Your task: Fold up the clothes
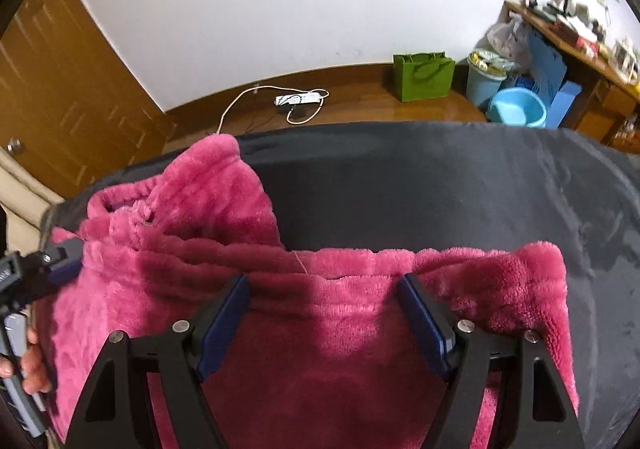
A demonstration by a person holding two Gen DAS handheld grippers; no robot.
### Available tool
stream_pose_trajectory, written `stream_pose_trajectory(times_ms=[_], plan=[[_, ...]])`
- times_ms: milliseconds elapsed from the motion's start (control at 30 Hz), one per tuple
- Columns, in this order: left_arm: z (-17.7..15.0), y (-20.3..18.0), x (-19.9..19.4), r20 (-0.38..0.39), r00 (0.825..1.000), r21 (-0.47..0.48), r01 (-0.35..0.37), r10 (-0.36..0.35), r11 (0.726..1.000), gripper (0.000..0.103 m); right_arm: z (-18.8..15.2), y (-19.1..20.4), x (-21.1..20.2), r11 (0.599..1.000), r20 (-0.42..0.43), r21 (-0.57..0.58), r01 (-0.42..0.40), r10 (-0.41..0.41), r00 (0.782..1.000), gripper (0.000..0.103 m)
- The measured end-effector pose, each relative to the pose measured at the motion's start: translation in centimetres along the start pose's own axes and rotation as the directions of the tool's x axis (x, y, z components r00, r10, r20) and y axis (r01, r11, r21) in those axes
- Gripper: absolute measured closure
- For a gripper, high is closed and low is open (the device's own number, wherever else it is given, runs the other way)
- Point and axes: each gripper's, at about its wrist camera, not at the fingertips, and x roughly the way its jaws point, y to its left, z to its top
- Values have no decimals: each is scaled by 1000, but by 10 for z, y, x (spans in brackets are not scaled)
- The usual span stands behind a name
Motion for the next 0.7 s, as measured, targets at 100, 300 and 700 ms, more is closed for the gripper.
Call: stream_pose_trajectory(times_ms=[100, 300, 700], plan=[[-2, -5, -22, -11, 1000, 68, 23, -23, 997, 24, -5, 6, -25, 999, 44, -39, 0, 1, 999, 24], [-21, 3, -30, -60, 997, 174, -33, 44, 984, 24, -31, 9, -51, 993, 25, -121, 14, -12, 1000, 24], [-55, -5, 9, 80, 973, 361, -229, 215, 904, 18, -60, 13, -7, 973, 38, -219, 70, -64, 997, 12]])
